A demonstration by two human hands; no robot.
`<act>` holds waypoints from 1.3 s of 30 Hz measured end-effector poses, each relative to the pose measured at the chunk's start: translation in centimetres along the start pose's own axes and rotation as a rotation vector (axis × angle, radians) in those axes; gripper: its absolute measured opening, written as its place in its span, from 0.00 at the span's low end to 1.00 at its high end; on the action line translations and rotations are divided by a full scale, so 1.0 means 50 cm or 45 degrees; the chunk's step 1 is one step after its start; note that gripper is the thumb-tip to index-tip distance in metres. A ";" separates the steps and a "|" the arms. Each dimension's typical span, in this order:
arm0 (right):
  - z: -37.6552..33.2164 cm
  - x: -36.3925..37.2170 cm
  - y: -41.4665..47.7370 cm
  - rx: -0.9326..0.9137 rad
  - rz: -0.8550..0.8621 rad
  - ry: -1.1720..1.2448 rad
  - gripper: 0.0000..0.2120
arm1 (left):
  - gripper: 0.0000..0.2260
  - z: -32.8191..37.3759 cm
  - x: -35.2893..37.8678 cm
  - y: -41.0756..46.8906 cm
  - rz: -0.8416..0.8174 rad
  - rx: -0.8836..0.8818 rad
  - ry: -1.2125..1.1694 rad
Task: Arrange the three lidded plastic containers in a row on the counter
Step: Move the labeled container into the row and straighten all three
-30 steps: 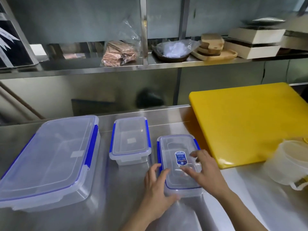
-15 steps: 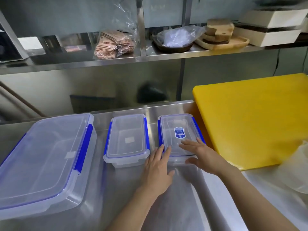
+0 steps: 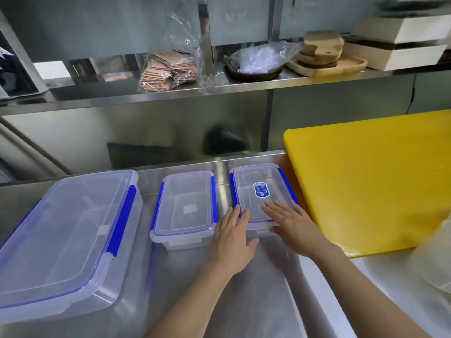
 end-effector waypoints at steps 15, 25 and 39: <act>0.055 -0.001 -0.037 0.141 0.013 -0.049 0.27 | 0.41 0.080 0.023 -0.002 -0.456 0.067 -0.200; -0.137 -0.057 0.028 -0.044 0.207 0.351 0.26 | 0.26 -0.175 -0.202 -0.092 0.643 -0.248 -0.405; -0.205 0.025 0.135 -0.044 -0.035 0.477 0.36 | 0.35 -0.303 -0.106 -0.077 0.222 -0.527 -0.435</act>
Point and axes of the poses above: each hand's wrist, its own y-axis towards the middle knuckle, its own x-axis out of the palm, z = x × y, the point moved 8 cm from there along y, towards the middle knuckle, and after that the axes turned 12 degrees about -z, right-handed, at the moved point
